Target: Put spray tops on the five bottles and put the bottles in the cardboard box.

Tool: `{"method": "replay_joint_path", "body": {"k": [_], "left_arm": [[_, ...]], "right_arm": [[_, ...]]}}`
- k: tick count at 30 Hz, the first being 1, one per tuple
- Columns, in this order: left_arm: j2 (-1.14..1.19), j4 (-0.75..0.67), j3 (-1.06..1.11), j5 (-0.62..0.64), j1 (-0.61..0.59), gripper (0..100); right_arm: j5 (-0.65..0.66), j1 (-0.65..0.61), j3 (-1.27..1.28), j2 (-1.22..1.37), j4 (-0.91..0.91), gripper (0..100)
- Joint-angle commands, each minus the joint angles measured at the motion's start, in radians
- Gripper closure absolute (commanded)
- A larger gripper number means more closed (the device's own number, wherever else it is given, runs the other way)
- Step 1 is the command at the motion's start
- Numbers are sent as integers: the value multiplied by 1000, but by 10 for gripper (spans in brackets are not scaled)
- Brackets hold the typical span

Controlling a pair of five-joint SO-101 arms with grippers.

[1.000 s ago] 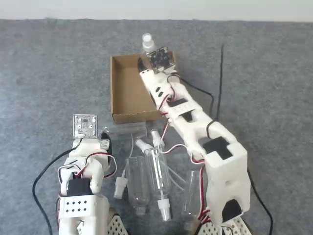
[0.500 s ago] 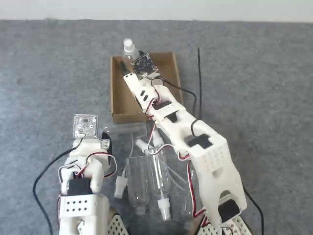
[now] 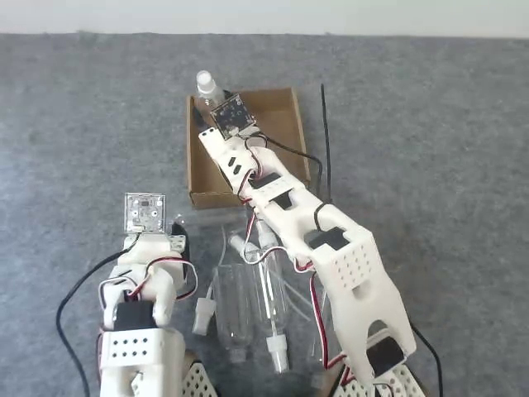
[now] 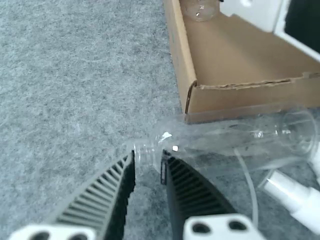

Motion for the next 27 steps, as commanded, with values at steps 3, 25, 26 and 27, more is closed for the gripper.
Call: {"method": "replay_joint_path", "body": {"k": [3, 25, 26, 27], "left_arm": [[-25, 5, -10, -8, -3, 919], [-25, 5, -10, -8, -3, 919], [-25, 5, -10, -8, -3, 919], [-25, 5, -10, -8, -3, 919]], "right_arm": [[-3, -10, -55, -24, 45, 820], [-2, -12, -52, -36, 53, 719], [-2, -12, -51, -36, 53, 719], [-2, -12, -48, -42, 53, 719]]}}
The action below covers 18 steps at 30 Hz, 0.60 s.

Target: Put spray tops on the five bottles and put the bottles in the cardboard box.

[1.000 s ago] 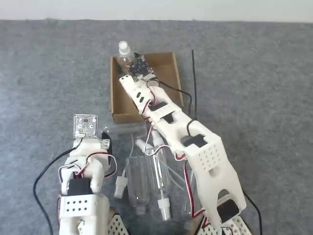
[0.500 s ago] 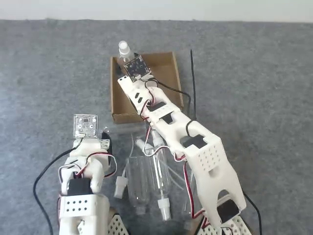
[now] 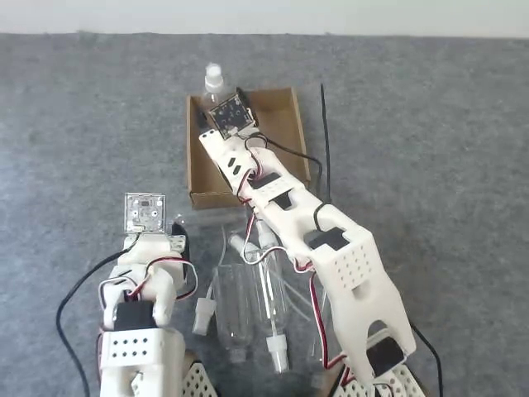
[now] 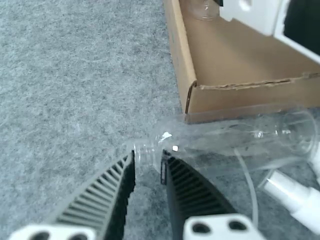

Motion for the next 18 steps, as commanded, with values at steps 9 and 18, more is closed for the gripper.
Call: {"method": "replay_joint_path", "body": {"k": [9, 18], "left_arm": [[-25, 5, -10, -8, -3, 919], [-25, 5, -10, -8, -3, 919]], "right_arm": [[-2, -25, 117, -185, 13, 719], [-2, -13, 227, -272, 13, 719]]}}
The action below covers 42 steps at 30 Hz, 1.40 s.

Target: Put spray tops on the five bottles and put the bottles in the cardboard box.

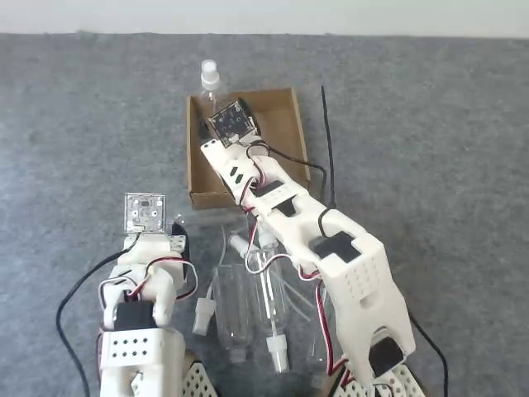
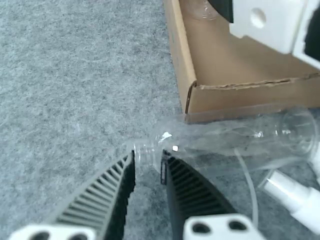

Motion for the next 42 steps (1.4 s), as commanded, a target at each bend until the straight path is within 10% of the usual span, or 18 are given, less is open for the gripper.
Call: {"method": "replay_joint_path", "body": {"k": [1, 14, 42], "left_arm": [[-25, 5, -10, -8, -3, 919], [-25, 5, -10, -8, -3, 919], [-25, 5, -10, -8, -3, 919]], "right_arm": [[-2, 4, 52, -150, 13, 719], [-2, 38, 451, -547, 44, 723], [-183, 36, 568, -1331, 1360, 832]]}}
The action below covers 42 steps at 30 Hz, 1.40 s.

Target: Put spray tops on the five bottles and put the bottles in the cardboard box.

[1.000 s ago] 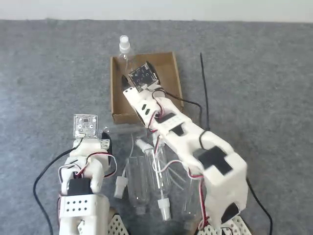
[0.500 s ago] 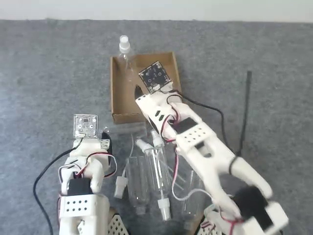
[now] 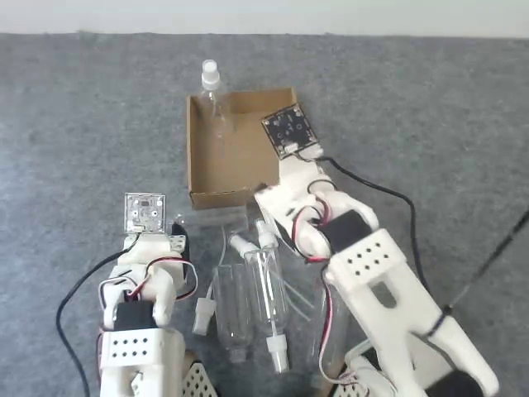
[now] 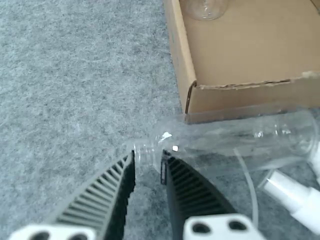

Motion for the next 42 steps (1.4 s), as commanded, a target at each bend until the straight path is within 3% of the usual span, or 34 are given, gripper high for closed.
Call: {"method": "replay_joint_path", "body": {"k": [1, 11, 14, 28, 38, 42], "left_arm": [[-25, 5, -10, -8, -3, 919], [-25, 5, -10, -8, -3, 919], [-25, 5, -10, -8, -3, 919], [-25, 5, -10, -8, -3, 919], [-25, 5, -10, -8, -3, 919], [-25, 5, -10, -8, -3, 919]], "right_arm": [[-20, 1, -18, -116, 200, 832], [-25, 2, -18, -202, 555, 832], [-114, -2, -18, -202, 616, 832], [-459, -4, 41, 18, 688, 831], [-477, -31, 20, 54, 754, 830], [-477, -31, 20, 56, 822, 757]]}}
